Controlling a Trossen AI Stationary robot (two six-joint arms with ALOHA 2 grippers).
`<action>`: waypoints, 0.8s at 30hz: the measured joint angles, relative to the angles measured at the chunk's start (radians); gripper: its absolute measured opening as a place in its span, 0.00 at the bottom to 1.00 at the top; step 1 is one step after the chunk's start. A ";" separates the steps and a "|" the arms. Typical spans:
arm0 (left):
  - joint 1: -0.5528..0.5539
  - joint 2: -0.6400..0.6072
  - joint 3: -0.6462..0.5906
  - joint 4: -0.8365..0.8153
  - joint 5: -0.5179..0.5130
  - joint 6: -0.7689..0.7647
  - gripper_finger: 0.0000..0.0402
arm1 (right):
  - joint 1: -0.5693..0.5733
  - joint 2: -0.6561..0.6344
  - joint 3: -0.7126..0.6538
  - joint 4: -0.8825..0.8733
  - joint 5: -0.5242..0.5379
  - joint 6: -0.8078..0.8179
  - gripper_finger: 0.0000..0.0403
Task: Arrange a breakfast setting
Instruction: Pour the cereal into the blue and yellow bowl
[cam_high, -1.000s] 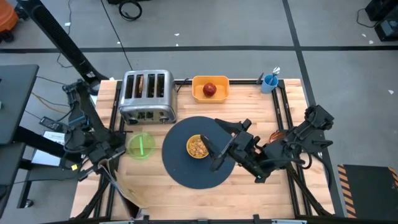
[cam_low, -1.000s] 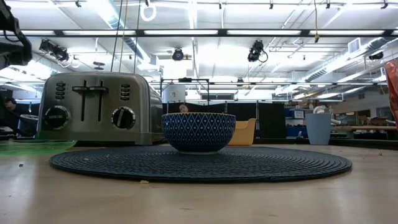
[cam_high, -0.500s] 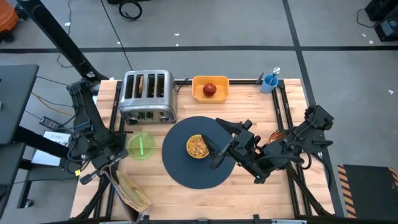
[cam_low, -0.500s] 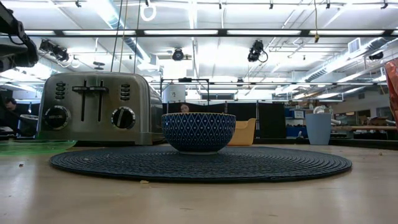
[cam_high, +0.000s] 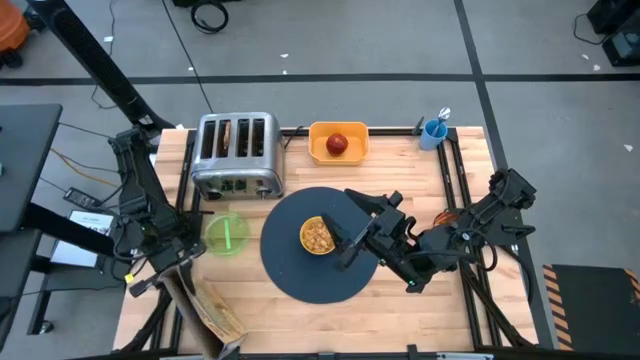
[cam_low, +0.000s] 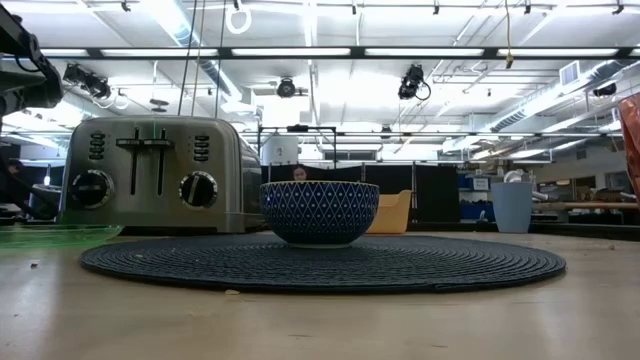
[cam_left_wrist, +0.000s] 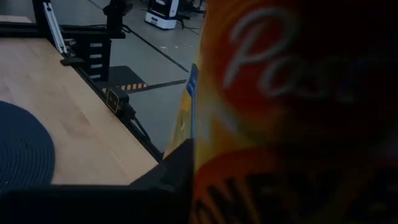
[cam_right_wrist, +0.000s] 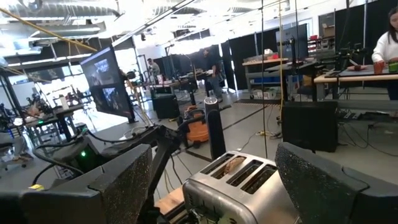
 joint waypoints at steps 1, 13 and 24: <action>0.000 0.000 0.004 -0.005 0.000 -0.002 0.34 | 0.000 0.000 0.000 0.000 -0.001 0.000 0.85; 0.000 0.001 0.112 -0.087 0.041 -0.030 0.61 | 0.014 0.000 0.000 0.000 -0.001 0.001 0.85; 0.000 0.001 0.220 -0.132 0.075 0.077 0.63 | 0.020 0.000 0.000 -0.002 -0.002 0.001 0.85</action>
